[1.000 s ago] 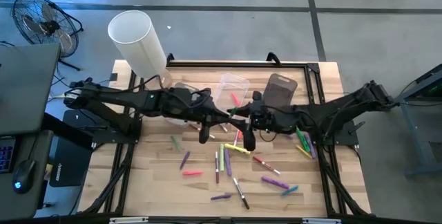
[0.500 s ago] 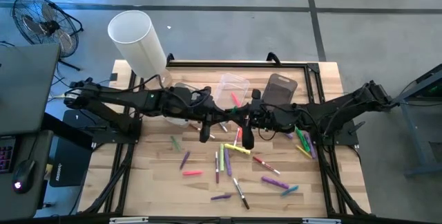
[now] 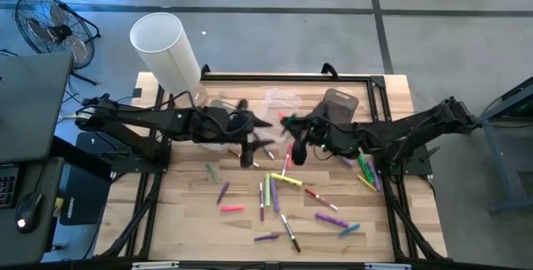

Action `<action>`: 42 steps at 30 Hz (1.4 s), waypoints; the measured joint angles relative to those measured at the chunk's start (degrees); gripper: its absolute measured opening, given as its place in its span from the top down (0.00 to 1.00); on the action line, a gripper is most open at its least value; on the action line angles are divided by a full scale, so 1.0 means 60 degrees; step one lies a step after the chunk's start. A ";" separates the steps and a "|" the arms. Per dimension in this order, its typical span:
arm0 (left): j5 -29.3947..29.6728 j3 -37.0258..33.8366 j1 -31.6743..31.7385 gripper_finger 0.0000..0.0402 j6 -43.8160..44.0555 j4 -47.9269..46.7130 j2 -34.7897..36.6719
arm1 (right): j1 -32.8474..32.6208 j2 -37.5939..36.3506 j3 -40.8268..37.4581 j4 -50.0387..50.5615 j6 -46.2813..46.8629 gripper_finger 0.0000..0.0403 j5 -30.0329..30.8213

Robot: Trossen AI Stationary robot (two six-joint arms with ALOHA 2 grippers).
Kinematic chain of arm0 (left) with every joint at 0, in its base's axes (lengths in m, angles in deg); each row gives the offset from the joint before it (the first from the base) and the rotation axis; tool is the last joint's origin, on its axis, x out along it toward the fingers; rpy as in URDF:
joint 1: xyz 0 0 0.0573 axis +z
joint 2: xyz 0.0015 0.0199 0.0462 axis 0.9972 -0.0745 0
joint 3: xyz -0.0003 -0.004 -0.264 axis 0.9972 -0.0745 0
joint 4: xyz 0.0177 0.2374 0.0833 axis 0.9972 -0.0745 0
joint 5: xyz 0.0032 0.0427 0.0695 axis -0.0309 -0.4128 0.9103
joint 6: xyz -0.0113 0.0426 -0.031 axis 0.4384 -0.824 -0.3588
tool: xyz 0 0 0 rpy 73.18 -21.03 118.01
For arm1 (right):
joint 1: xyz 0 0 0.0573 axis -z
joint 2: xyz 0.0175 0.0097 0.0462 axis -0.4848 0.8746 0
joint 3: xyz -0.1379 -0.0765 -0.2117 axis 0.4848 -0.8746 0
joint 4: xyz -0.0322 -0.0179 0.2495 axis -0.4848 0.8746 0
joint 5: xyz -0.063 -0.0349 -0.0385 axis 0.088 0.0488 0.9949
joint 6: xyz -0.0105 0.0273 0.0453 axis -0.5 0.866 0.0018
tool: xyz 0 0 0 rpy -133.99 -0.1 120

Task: Pick & Place Markers
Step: Put the green marker into the black bin, then put the purple pen into the transparent bin

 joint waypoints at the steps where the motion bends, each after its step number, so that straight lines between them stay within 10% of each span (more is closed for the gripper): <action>1: 0.0597 0.0143 0.0006 0.46 0.0116 -0.0462 0.0086 | 0.0024 -0.0207 0.0000 0.0605 0.0389 0.90 0.0214; 8: 0.2494 0.0836 0.0018 0.45 0.0173 -0.2963 0.0688 | 0.1432 -0.1388 0.0000 0.5320 0.3605 0.92 -0.0238; 16: 0.1467 0.0913 0.1375 0.45 0.1590 -0.4864 0.1334 | 0.5100 -0.1004 -0.0025 0.9172 0.4522 0.91 -0.3056; 26: 0.0578 0.0906 0.2484 0.45 0.2078 -0.5761 0.1420 | 0.7690 0.1340 -0.0025 0.9183 0.1953 0.90 -0.5175; 42: 0.0317 0.0899 0.2455 0.45 0.2948 -0.7621 0.1514 | 0.8189 0.2320 -0.0025 0.9314 0.2390 0.79 -0.5909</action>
